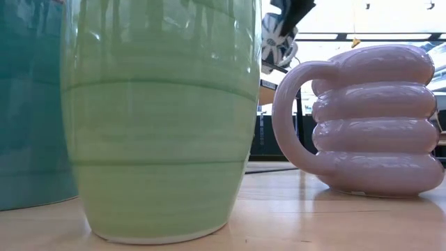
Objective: Place coffee mugs
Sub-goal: Put the blue mug on the shelf
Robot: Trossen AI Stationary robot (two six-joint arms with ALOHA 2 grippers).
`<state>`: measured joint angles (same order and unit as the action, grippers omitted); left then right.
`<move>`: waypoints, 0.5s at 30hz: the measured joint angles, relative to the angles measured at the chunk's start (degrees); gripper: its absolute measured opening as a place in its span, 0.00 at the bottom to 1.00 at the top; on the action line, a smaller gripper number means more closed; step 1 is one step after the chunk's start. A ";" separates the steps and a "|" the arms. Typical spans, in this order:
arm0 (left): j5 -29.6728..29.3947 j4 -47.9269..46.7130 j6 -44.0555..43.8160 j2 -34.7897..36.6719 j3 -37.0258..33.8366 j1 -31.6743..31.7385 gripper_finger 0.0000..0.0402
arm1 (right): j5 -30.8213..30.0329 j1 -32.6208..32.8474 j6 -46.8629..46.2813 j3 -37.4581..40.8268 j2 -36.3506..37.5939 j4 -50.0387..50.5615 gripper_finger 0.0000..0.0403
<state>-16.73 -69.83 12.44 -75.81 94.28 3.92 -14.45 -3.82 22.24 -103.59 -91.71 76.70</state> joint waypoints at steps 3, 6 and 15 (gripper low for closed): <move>-0.02 -0.09 -1.07 0.67 0.00 0.00 0.49 | 1.85 -1.06 4.07 -4.39 -4.70 2.40 0.08; 0.00 -0.50 -1.62 1.30 -0.06 0.02 0.49 | 2.46 -1.76 7.06 -9.24 -8.83 3.36 0.08; -0.01 -0.32 -3.48 1.42 -0.06 0.01 0.49 | 5.41 -5.78 14.50 -19.38 -18.83 5.10 0.08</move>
<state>-16.74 -70.15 8.96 -74.39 94.21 3.94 -9.05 -9.60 36.74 -122.97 -110.53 81.80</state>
